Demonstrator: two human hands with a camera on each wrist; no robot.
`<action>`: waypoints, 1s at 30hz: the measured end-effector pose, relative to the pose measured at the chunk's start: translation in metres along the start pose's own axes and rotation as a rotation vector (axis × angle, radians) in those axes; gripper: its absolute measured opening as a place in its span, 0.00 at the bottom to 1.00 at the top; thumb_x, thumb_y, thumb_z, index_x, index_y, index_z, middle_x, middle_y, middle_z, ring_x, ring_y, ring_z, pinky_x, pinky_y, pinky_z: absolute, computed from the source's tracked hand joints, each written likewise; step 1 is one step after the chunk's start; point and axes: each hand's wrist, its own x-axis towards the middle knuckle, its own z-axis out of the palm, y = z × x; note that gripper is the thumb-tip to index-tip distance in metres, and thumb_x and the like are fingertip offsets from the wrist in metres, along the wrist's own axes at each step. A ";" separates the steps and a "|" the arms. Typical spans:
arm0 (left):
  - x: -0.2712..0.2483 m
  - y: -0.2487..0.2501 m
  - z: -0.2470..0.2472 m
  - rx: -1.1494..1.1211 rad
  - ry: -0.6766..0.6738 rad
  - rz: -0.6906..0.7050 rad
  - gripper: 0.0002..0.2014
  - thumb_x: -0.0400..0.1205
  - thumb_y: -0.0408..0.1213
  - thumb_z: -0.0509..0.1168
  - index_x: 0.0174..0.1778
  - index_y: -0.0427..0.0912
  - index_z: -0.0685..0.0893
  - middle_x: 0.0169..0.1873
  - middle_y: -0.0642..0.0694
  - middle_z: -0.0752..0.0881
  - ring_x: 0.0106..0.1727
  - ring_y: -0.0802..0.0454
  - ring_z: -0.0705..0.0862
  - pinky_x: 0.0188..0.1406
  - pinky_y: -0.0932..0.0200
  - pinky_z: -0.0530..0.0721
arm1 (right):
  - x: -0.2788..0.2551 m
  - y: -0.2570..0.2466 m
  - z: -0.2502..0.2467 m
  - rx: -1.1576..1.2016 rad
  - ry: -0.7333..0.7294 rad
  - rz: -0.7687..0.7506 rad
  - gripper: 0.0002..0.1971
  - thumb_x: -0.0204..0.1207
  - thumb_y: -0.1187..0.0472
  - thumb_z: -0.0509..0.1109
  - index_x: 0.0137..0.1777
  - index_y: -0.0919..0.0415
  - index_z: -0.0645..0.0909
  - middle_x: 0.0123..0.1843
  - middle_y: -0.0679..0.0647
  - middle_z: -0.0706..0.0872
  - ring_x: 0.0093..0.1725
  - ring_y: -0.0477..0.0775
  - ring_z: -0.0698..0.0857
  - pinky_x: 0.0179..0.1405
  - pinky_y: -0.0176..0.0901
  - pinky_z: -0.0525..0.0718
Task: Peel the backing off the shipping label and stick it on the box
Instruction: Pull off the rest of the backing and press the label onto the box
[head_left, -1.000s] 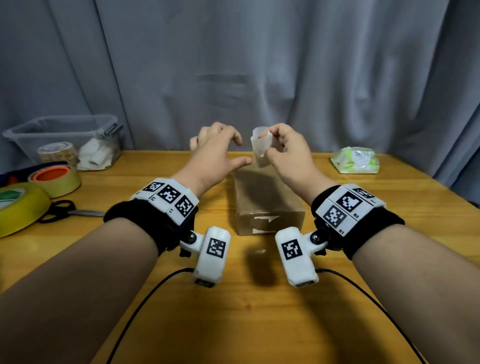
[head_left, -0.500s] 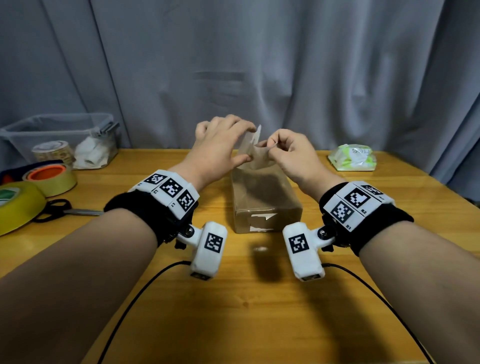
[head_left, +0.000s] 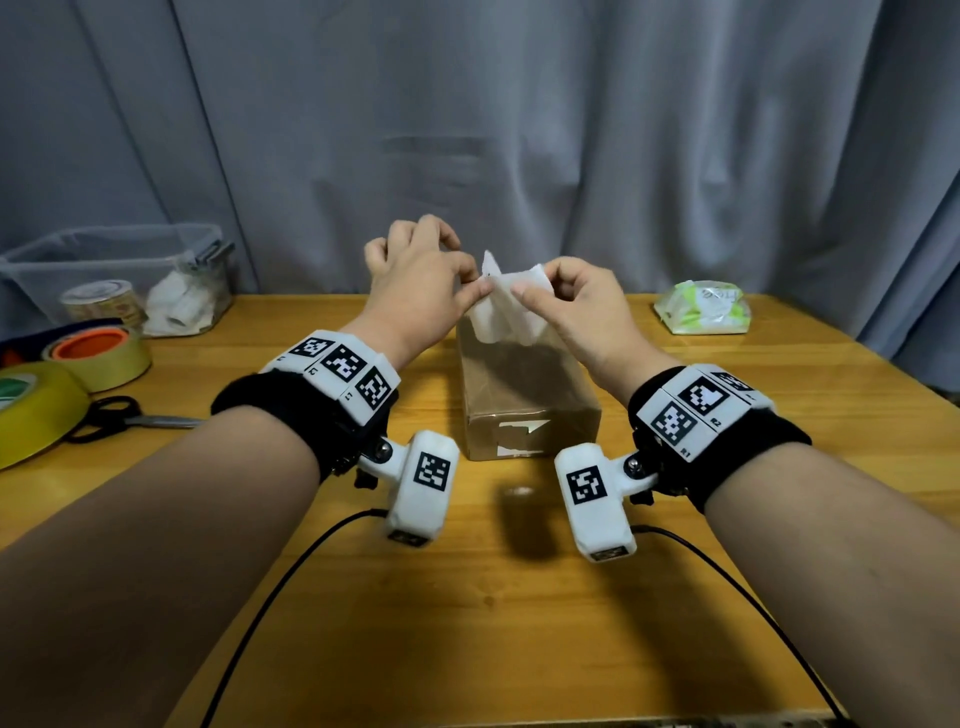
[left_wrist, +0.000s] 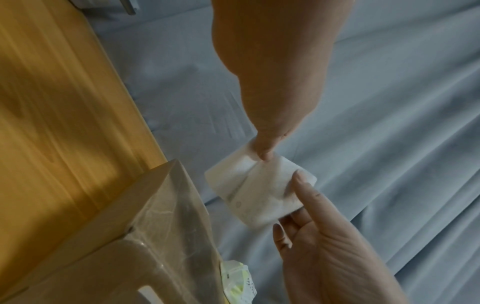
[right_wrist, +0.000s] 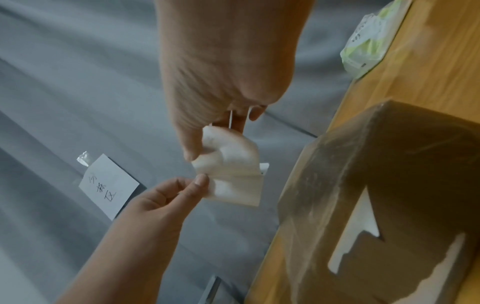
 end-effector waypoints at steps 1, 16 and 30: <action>0.000 -0.001 0.000 -0.010 0.002 -0.012 0.14 0.78 0.56 0.63 0.45 0.51 0.88 0.63 0.49 0.74 0.69 0.42 0.65 0.66 0.45 0.59 | 0.002 0.001 -0.001 0.001 0.049 -0.005 0.05 0.74 0.63 0.72 0.42 0.64 0.80 0.35 0.51 0.82 0.35 0.44 0.79 0.33 0.30 0.79; -0.007 -0.016 0.012 0.014 -0.004 -0.098 0.12 0.80 0.50 0.63 0.44 0.48 0.87 0.65 0.48 0.73 0.71 0.42 0.65 0.68 0.44 0.58 | 0.008 0.007 -0.004 0.015 0.227 0.020 0.06 0.75 0.63 0.71 0.37 0.59 0.79 0.37 0.54 0.84 0.40 0.49 0.80 0.42 0.44 0.79; -0.007 -0.022 0.017 -0.048 -0.022 -0.201 0.11 0.79 0.49 0.64 0.42 0.47 0.86 0.64 0.48 0.73 0.70 0.42 0.65 0.68 0.45 0.59 | 0.009 0.011 -0.003 0.013 0.348 0.022 0.14 0.75 0.59 0.70 0.44 0.73 0.80 0.39 0.59 0.84 0.39 0.51 0.80 0.43 0.57 0.84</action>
